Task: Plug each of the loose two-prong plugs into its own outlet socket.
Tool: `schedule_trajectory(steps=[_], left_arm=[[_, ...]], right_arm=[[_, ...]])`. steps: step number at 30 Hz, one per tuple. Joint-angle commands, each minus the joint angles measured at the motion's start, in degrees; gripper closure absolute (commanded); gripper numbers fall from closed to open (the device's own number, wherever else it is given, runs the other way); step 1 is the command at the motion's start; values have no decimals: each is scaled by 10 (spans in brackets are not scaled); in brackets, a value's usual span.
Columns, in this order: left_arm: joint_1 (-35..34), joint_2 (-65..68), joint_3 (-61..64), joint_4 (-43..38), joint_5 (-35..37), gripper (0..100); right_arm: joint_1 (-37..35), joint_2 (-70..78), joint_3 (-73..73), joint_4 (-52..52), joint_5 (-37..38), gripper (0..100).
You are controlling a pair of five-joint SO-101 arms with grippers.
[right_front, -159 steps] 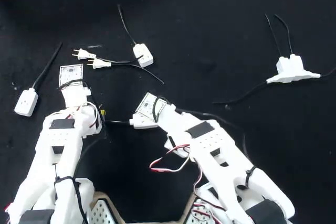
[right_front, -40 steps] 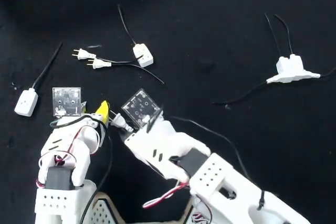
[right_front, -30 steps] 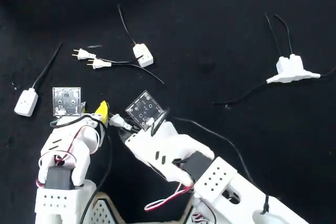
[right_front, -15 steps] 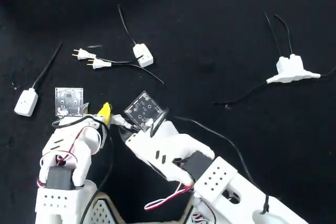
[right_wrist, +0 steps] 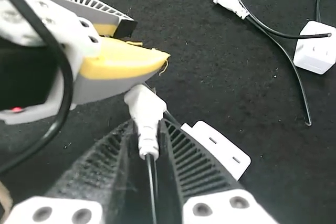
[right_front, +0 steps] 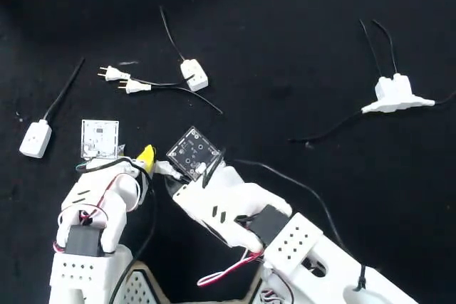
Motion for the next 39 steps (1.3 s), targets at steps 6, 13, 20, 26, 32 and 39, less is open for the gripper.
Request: schedule_trajectory(steps=[6,13,20,26,32,39], left_arm=[[7,1,0,-9,-7,812],[7,1,1,-9,-7,812],[33,1,5,-8,-9,812],[36,1,7,-9,-9,812],[36,1,6,-9,-9,812],[-29,-4,-6,-9,-3,812]], right_arm=[[-4,-23,-35,-19,2,988],[-4,-24,-36,-21,1,988],[-4,-24,-44,-21,2,988],[-4,-24,-44,-21,3,988],[-1,-24,-44,-16,4,988],[64,-19,-101,95,6,988]])
